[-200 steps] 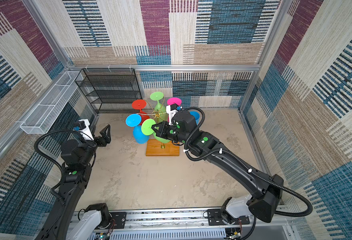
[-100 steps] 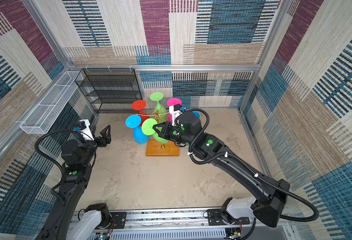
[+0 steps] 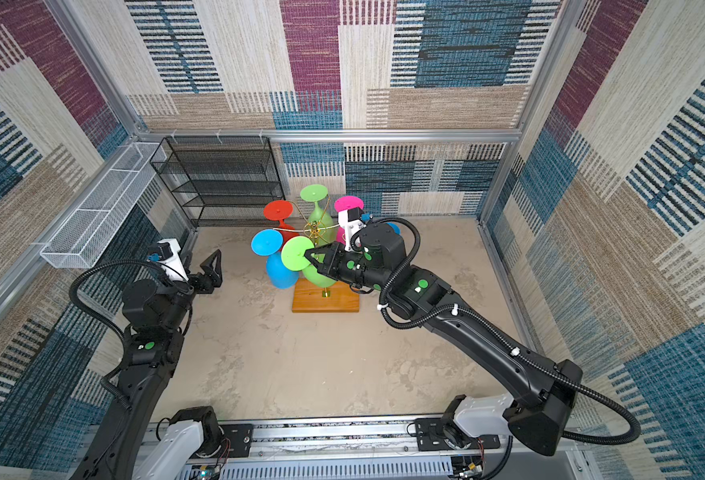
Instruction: Take the wine glass off the wine glass rack
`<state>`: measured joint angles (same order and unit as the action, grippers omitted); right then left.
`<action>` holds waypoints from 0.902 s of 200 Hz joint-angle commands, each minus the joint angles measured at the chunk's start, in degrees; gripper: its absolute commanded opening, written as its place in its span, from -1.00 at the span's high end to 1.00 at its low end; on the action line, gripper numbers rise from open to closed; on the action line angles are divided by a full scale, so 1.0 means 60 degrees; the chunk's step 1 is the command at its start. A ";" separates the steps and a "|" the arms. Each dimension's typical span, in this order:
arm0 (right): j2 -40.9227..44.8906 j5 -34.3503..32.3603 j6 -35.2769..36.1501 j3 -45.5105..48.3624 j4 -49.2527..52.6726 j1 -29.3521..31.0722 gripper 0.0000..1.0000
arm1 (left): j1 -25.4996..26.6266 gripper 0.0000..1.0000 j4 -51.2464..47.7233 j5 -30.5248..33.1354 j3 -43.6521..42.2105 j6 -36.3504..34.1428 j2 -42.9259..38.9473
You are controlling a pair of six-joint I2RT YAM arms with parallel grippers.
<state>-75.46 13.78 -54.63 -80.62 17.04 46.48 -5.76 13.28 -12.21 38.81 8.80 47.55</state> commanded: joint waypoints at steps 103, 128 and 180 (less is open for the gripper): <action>-0.0274 0.0081 0.0096 -0.0172 -0.0399 0.0017 1.00 | -0.0006 -0.63 0.0263 0.0075 0.0000 -0.0111 -0.0069; -0.0313 0.0054 0.0096 -0.0172 -0.0465 0.0010 1.00 | -0.0007 -0.64 0.0263 0.0084 0.0003 -0.0129 -0.0075; -0.0358 -0.0173 0.0117 -0.0102 -0.0562 0.0017 1.00 | -0.0003 -0.63 0.0263 0.0079 0.0006 -0.0132 -0.0087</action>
<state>-77.45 14.46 -54.59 -81.36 16.36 46.50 -5.72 13.26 -12.21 38.79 8.78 47.22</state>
